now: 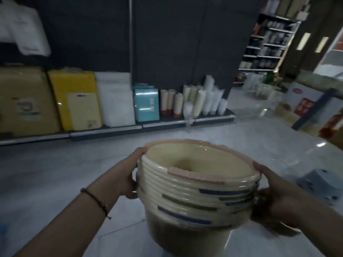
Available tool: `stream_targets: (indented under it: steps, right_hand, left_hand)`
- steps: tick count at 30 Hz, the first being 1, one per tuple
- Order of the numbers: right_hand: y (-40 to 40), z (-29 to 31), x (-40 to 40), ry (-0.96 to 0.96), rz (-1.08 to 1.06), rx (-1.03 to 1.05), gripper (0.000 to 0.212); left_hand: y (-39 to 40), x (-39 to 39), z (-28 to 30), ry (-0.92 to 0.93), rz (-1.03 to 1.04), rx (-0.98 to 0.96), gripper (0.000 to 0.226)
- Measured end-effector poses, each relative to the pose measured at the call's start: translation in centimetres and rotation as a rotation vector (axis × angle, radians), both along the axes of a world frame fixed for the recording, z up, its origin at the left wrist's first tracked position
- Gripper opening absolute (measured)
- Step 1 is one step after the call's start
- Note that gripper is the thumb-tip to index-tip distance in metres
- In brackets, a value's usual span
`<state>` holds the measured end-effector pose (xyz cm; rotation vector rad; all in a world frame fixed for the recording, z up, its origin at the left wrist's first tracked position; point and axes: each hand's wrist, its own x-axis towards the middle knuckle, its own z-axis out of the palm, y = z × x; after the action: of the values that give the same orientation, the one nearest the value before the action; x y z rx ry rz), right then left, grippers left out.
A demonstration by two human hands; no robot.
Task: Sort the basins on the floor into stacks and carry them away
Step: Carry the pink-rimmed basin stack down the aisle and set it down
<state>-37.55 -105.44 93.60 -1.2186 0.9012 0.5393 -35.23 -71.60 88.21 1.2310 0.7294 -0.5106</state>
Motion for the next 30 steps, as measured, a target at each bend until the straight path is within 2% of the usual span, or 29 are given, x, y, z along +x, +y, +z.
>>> stream_targets:
  steps: [3,7,12,20,24,26,30]
  right_hand:
    - [7.9,-1.0,4.4,0.016,0.126,-0.01,0.101]
    - [16.9,-1.5,9.3,0.032,0.308,0.056,0.113]
    - [26.8,-1.9,15.3,0.066,0.495,0.114,0.121]
    - [41.6,-4.2,26.8,0.158,0.788,0.15,0.126]
    - [49.2,-5.2,33.7,0.18,0.965,0.138,0.115]
    - [53.1,-5.1,36.8,0.182,1.056,0.127,0.105]
    - [61.4,-4.3,41.7,0.139,1.216,0.061,0.104]
  left_hand:
    - [8.8,-0.3,0.0,-0.014,0.082,0.049,0.076]
    - [18.0,-1.4,0.6,-0.02,0.215,0.097,0.099]
    - [26.2,-2.0,0.7,-0.001,0.414,0.057,0.088]
    - [34.6,0.9,-0.2,0.059,0.791,0.068,0.077]
    - [38.9,3.1,-1.2,0.058,0.914,0.024,0.097]
    - [40.8,4.1,-1.6,0.066,1.004,0.003,0.092]
    - [43.7,5.5,-1.6,0.065,1.17,-0.043,0.077]
